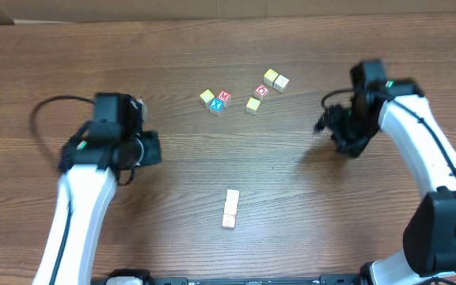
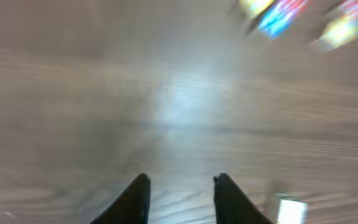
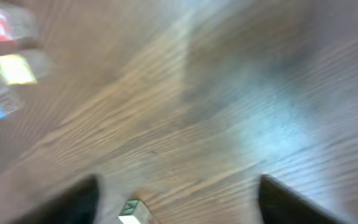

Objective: Flip 3 blocks

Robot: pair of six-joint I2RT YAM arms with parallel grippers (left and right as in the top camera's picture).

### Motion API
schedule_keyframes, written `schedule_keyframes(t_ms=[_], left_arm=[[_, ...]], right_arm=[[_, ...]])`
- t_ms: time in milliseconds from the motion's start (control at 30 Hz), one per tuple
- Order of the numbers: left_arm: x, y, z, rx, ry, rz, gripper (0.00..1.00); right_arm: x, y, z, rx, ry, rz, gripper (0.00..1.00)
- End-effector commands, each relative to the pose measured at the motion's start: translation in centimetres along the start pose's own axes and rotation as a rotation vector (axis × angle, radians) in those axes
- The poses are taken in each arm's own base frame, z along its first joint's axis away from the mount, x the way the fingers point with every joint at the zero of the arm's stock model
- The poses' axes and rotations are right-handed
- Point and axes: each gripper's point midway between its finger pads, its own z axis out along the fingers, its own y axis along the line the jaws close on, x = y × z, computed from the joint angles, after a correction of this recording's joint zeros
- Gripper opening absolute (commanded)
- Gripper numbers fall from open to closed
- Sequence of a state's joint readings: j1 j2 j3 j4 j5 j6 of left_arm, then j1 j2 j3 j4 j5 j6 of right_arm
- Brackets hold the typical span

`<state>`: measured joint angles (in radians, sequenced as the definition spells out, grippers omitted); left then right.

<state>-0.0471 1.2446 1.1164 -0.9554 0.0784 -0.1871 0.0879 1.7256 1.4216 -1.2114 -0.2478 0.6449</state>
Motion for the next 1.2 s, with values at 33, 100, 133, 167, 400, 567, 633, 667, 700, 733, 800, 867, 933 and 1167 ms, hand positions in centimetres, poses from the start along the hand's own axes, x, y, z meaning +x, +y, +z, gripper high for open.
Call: schedule_keyframes(t_ms=[33, 100, 133, 167, 400, 567, 633, 667, 700, 733, 800, 867, 933, 1167], left_arm=[[-0.7, -1.4, -7.9, 0.045, -0.185, 0.084, 0.32], [0.4, -1.6, -10.6, 0.057, -0.224, 0.095, 0.33], [1.1, -1.6, -11.9, 0.063, -0.244, 0.099, 0.33], [1.7, -1.6, -12.9, 0.067, -0.261, 0.107, 0.34], [6.0, -1.7, -17.7, 0.115, -0.371, 0.196, 0.8], [7.2, -1.0, -18.3, 0.088, -0.381, 0.191, 1.0], [7.6, -0.5, -18.0, 0.061, -0.36, 0.184, 1.0], [7.9, -0.4, -17.8, 0.059, -0.347, 0.184, 1.0], [8.0, -0.3, -17.7, 0.058, -0.339, 0.183, 1.0], [8.3, -0.3, -17.6, 0.056, -0.327, 0.182, 1.0], [8.9, -0.1, -17.4, 0.053, -0.302, 0.181, 1.0], [9.5, 0.0, -17.2, 0.048, -0.274, 0.179, 1.0], [9.8, 0.1, -17.0, 0.047, -0.26, 0.179, 1.0], [9.8, 0.1, -17.1, 0.047, -0.26, 0.178, 1.0]], right_arm=[[-2.0, 2.6, -7.9, -0.037, -0.216, -0.179, 1.0], [-1.9, 2.9, -11.2, -0.05, -0.294, -0.21, 1.0], [-1.7, 2.8, -12.6, -0.055, -0.329, -0.214, 1.0], [-1.3, 2.7, -14.0, -0.063, -0.364, -0.22, 1.0], [2.9, 0.7, -20.8, -0.137, -0.526, -0.27, 1.0], [5.6, -1.0, -22.7, -0.156, -0.55, -0.274, 1.0], [6.2, -1.5, -22.8, -0.153, -0.548, -0.274, 1.0], [6.3, -1.7, -22.8, -0.149, -0.542, -0.273, 1.0], [6.5, -1.8, -22.7, -0.145, -0.537, -0.272, 1.0], [6.5, -1.9, -22.6, -0.14, -0.53, -0.271, 1.0], [6.6, -2.1, -22.3, -0.13, -0.516, -0.268, 1.0], [6.6, -2.2, -22.1, -0.121, -0.504, -0.266, 1.0], [6.6, -2.2, -21.9, -0.116, -0.496, -0.264, 1.0], [6.3, -2.1, -21.5, -0.105, -0.483, -0.262, 1.0]])
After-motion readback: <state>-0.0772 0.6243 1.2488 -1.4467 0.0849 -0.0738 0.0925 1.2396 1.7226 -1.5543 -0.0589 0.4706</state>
